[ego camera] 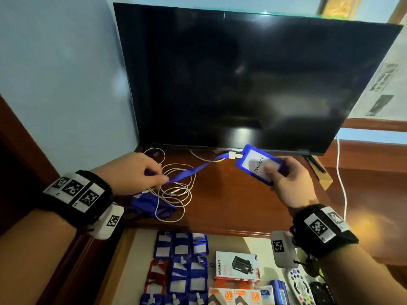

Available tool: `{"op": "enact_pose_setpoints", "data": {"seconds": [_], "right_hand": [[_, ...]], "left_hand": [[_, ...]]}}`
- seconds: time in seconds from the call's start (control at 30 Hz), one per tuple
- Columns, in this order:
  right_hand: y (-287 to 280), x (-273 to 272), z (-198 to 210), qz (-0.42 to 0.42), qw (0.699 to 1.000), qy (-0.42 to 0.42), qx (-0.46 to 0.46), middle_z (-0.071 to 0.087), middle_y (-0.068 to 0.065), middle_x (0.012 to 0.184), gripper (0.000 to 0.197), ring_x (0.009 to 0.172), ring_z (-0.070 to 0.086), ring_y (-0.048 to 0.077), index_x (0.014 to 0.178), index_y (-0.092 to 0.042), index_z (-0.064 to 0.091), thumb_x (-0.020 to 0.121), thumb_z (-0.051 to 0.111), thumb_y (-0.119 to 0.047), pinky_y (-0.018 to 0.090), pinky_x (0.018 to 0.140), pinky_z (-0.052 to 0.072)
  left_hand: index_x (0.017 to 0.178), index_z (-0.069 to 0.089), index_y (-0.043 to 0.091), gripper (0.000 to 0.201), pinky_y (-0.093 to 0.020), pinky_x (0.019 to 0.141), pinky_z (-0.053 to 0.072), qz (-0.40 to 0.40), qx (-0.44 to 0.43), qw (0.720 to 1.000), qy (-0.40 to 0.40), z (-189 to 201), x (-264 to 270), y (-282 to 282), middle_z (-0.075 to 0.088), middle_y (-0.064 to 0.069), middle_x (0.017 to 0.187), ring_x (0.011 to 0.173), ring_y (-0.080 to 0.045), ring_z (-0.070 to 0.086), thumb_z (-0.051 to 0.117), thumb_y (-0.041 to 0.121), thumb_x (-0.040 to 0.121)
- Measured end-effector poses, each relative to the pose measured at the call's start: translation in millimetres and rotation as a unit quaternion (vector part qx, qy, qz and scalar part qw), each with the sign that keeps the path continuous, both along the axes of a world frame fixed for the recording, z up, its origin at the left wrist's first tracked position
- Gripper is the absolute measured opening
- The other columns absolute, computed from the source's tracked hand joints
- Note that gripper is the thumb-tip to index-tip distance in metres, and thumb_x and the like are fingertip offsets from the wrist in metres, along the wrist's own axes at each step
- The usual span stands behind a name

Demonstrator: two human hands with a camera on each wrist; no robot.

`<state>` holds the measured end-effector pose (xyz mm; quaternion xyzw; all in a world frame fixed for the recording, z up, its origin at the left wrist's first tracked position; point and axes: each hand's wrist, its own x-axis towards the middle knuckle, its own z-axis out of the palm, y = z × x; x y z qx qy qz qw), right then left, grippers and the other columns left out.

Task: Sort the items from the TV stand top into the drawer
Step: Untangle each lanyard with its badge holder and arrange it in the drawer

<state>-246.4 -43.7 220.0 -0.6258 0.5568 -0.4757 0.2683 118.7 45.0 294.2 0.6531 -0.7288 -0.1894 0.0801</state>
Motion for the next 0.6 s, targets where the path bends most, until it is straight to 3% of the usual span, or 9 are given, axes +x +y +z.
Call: {"op": "enact_pose_setpoints", "data": {"seconds": [0.07,0.13,0.23,0.3,0.37,0.43,0.5,0.6], "right_hand": [[-1,5,-1,0.011,0.998,0.057,-0.004,0.069,-0.005,0.087,0.011,0.08,0.068,0.023,0.104,-0.02,0.065,0.094,0.071,-0.019,0.038,0.073,0.056],[-1,17,-4,0.029,0.993,0.116,-0.012,0.065,-0.01,0.086,0.013,0.082,0.065,0.018,0.103,-0.022,0.067,0.093,0.071,-0.017,0.026,0.074,0.044],[4,40,-9,0.084,0.986,0.144,-0.012,0.065,-0.016,0.084,0.014,0.078,0.063,0.007,0.097,-0.031,0.064,0.093,0.071,-0.02,0.016,0.068,0.041],[12,57,-11,0.144,0.977,0.155,-0.01,0.068,-0.017,0.086,0.01,0.077,0.062,-0.007,0.1,-0.031,0.066,0.095,0.07,-0.023,0.006,0.067,0.041],[23,71,-11,0.203,0.965,0.162,-0.037,0.069,-0.016,0.089,0.014,0.079,0.062,-0.009,0.105,-0.03,0.069,0.094,0.072,-0.022,0.006,0.07,0.043],[35,79,-8,0.262,0.954,0.137,-0.053,0.071,-0.013,0.088,0.016,0.077,0.064,0.001,0.105,-0.029,0.072,0.092,0.075,-0.02,0.015,0.072,0.047],[45,80,-1,0.301,0.947,0.099,-0.048,0.073,-0.013,0.086,0.017,0.073,0.064,0.008,0.101,-0.032,0.074,0.09,0.078,-0.019,0.022,0.071,0.051],[56,73,18,0.318,0.947,-0.004,-0.047,0.073,-0.012,0.082,0.017,0.069,0.063,0.007,0.097,-0.028,0.077,0.087,0.08,-0.014,0.022,0.069,0.051]], "left_hand": [[0.072,0.074,0.032,0.031,-0.038,0.069,0.055,-0.049,-0.017,0.997,0.052,29,-19,12,0.068,0.007,0.071,0.069,-0.013,0.066,0.064,0.056,0.09],[0.075,0.075,0.031,0.035,-0.038,0.069,0.055,-0.115,-0.041,0.989,0.087,62,-40,22,0.069,0.006,0.072,0.07,-0.015,0.066,0.061,0.06,0.089],[0.079,0.077,0.028,0.031,-0.038,0.071,0.051,-0.214,-0.105,0.967,0.086,102,-73,26,0.071,0.004,0.076,0.074,-0.017,0.068,0.063,0.049,0.097],[0.081,0.079,0.028,0.03,-0.037,0.073,0.05,-0.232,-0.142,0.959,0.08,115,-92,17,0.072,0.004,0.077,0.075,-0.015,0.068,0.062,0.046,0.099],[0.083,0.078,0.029,0.03,-0.032,0.075,0.05,-0.222,-0.174,0.956,0.08,120,-104,-2,0.072,0.005,0.078,0.076,-0.012,0.066,0.061,0.046,0.1],[0.083,0.077,0.027,0.032,-0.025,0.073,0.046,-0.191,-0.191,0.959,0.09,116,-106,-31,0.067,0.006,0.073,0.07,-0.008,0.061,0.06,0.046,0.101],[0.085,0.076,0.024,0.033,-0.026,0.067,0.041,-0.144,-0.197,0.966,0.09,105,-95,-63,0.06,0.006,0.068,0.063,-0.006,0.052,0.058,0.046,0.102],[0.089,0.074,0.021,0.036,-0.028,0.061,0.039,-0.066,-0.172,0.981,0.06,79,-69,-99,0.054,0.003,0.067,0.057,-0.009,0.048,0.055,0.047,0.103]]}}
